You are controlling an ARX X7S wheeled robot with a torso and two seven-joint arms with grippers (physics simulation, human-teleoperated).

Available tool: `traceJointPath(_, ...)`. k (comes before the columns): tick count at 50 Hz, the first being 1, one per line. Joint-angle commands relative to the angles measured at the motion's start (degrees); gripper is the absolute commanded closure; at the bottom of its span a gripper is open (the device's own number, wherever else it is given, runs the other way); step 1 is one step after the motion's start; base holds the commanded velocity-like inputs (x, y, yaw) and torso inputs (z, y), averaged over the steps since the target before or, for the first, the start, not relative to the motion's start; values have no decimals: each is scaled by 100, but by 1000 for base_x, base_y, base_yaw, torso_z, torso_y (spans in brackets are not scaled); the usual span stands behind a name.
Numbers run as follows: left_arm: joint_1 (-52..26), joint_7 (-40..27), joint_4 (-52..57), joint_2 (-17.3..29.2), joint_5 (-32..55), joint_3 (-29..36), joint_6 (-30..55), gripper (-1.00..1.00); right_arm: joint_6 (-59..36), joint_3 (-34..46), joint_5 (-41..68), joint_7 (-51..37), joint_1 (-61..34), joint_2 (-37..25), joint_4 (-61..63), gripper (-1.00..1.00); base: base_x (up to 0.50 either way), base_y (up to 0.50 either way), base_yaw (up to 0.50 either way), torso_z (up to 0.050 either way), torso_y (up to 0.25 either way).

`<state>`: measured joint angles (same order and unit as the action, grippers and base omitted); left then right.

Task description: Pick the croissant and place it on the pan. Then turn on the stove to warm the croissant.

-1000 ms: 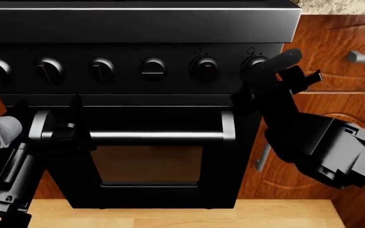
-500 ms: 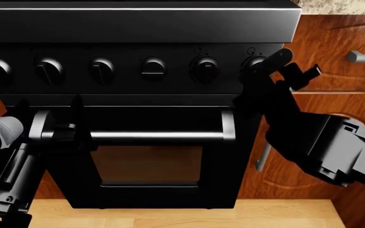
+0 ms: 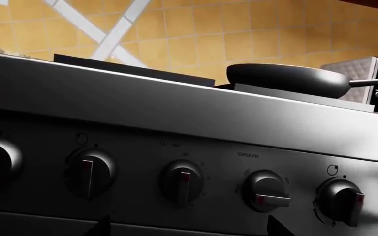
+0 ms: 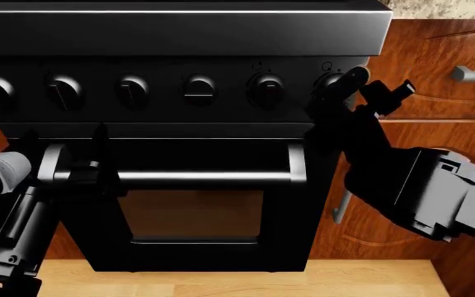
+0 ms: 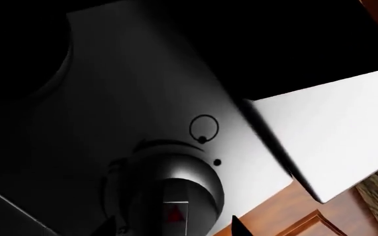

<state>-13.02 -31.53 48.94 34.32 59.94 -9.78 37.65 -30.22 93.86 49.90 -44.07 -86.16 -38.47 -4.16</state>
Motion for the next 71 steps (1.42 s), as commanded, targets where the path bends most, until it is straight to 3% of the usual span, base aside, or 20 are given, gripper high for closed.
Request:
traceJointPath(1,-3,-6,-7,15,-3,20,-20,-100,-470,-46,-1041,-298,-202,29,167,100,-13,0,-4,0,12)
traceJointPath(17,-8,-50,12,55,46,13,-32,-100,-428,-223,-803,-252,-118,-21,167,100,-6,0,-3,1,6)
traceJointPath(18,-7,-47,9,55,41,18,-35,-100,-433,-249,-763,-255,-111,-28,178,-100,0,0,-5,0,12)
traceJointPath(39,2,-78,26,84,59,30,-71,-100,-596,-361,-518,-278,-103,-152,458,-100,0,0,0,0,2)
traceJointPath(64,-153,-391,362,302,503,-68,24,-100,-1419,-682,288,-1336,-291,-1045,2610,-100,0,0,0,0,0)
traceJointPath(71,-151,-409,377,307,501,-55,10,-100,-1221,-973,674,-1918,-97,-1388,3218,-100,0,0,0,0,0)
